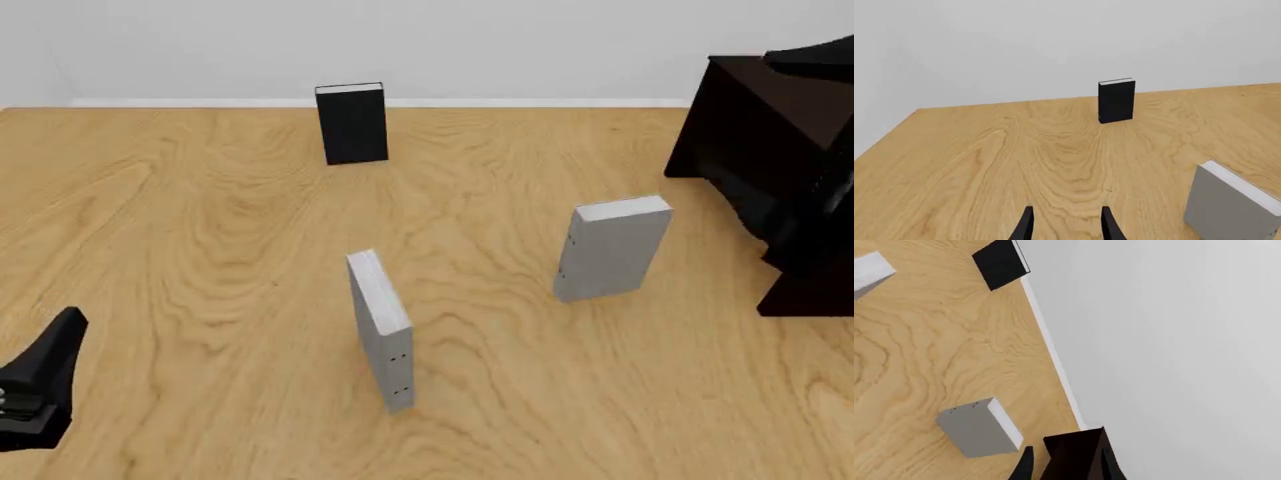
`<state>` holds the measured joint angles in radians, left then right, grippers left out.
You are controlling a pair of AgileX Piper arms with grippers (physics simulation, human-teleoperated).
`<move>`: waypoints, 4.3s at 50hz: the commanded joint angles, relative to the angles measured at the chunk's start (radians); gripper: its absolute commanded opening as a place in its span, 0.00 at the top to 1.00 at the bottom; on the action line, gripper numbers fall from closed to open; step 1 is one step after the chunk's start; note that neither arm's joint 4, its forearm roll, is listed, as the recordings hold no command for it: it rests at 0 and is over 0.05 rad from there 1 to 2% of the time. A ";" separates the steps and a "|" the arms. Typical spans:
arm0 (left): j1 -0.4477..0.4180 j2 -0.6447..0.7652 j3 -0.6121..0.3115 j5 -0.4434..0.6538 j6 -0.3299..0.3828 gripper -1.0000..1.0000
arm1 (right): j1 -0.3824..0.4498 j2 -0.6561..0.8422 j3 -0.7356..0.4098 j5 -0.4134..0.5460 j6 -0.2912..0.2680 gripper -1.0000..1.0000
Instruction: Pick up the book on the right and place it on the cabinet shelf.
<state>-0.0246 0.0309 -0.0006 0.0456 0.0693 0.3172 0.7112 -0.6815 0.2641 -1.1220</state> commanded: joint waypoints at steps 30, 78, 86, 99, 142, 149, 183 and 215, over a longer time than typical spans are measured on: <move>0.073 0.119 0.000 -0.075 0.024 0.00 | 0.060 0.191 -0.143 0.253 -0.105 0.00; 0.078 0.136 0.000 -0.064 0.052 0.00 | 0.005 0.491 -0.248 0.293 -0.212 0.00; 0.077 0.125 0.000 -0.047 0.068 0.00 | -0.010 0.518 -0.276 0.306 -0.226 0.00; 0.071 0.159 0.000 -0.076 0.061 0.00 | -0.038 0.571 -0.304 0.287 -0.259 0.00; 0.073 0.244 0.001 -0.136 0.081 0.00 | -0.016 0.727 -0.295 0.233 -0.243 0.00; 0.074 0.252 0.001 -0.138 0.083 0.00 | -0.014 0.747 -0.281 0.210 -0.239 0.00; 0.077 0.373 0.001 -0.233 0.094 0.00 | -0.078 0.816 -0.283 0.177 -0.288 0.00; 0.064 0.529 0.001 -0.358 0.101 0.00 | -0.063 0.868 -0.341 0.207 -0.273 0.00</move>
<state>0.0433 0.5258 0.0000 -0.2875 0.1683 0.2483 1.5602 -1.0177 0.4742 -1.3978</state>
